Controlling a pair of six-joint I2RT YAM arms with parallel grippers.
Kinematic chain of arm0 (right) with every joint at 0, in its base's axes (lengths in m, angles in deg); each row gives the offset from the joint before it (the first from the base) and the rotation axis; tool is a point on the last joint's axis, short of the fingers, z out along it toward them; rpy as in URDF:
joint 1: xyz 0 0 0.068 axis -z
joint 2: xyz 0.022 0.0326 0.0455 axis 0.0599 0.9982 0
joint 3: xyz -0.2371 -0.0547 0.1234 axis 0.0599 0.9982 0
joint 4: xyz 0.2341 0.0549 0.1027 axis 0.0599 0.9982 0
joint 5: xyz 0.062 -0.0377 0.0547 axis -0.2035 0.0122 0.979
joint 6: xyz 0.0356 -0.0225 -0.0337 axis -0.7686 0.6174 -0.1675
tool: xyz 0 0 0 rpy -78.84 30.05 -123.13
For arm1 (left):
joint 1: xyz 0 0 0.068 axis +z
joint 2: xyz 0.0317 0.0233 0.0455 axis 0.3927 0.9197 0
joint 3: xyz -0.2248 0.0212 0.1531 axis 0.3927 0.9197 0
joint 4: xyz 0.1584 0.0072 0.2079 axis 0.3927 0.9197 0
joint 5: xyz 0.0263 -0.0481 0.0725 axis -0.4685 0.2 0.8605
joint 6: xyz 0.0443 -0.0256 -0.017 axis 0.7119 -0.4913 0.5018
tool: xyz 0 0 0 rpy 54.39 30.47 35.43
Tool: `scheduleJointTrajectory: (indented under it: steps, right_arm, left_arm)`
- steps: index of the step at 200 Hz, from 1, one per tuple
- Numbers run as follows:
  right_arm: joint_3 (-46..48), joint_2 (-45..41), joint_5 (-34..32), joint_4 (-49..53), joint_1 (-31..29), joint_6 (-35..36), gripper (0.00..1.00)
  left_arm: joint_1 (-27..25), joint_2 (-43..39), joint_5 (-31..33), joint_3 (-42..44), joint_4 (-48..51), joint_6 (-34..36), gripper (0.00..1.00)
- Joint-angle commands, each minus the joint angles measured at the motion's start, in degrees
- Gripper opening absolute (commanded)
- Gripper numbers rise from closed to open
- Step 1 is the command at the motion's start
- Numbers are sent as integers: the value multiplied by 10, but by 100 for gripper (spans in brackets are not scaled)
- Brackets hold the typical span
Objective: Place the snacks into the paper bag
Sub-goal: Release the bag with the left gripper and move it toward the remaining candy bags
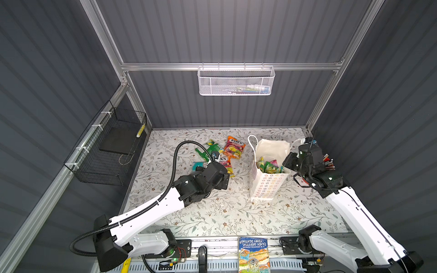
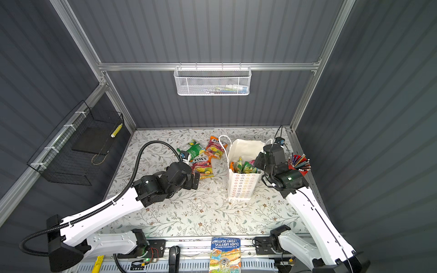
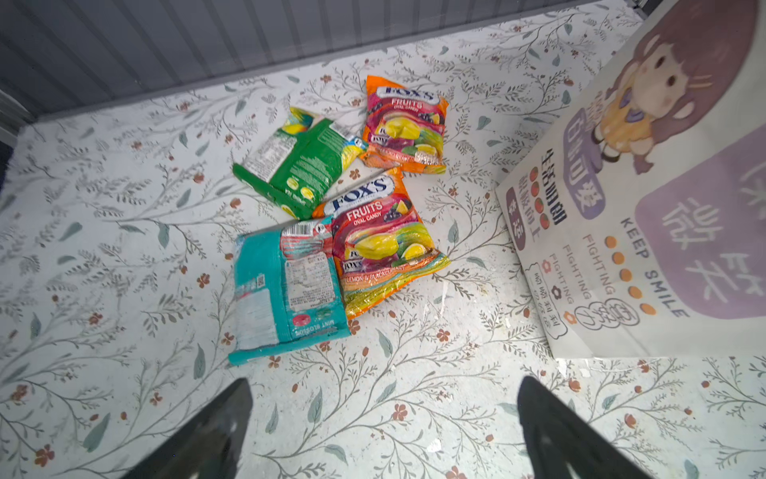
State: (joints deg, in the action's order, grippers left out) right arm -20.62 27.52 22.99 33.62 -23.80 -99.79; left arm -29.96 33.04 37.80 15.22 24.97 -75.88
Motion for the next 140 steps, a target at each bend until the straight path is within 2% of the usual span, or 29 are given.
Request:
scheduleJointTrajectory:
  steps: [1, 11, 21, 64, 109, 124, 140]
  right_arm:
    - [32, -14, 82, -24, 0, 61, 0]
    - [40, -19, 98, -31, 0, 71, 0]
    - [43, -26, 109, -31, -1, 77, 0]
    - [67, -87, 93, -35, -1, 75, 0]
    - [84, -117, 85, -38, -1, 74, 0]
    - [85, -116, 94, -39, -1, 75, 0]
    - [88, -115, 99, -42, -1, 75, 0]
  left_arm:
    - [75, 11, -114, 33, -43, -37, 100]
    - [105, 24, -157, 44, -68, -38, 100]
    - [118, 43, -170, 44, -78, -35, 100]
    - [165, 157, -127, 20, -71, -21, 100]
    - [172, 271, -65, -46, -48, -9, 100]
    - [178, 295, -38, -65, -33, -9, 100]
    - [192, 296, -49, -60, -42, -4, 100]
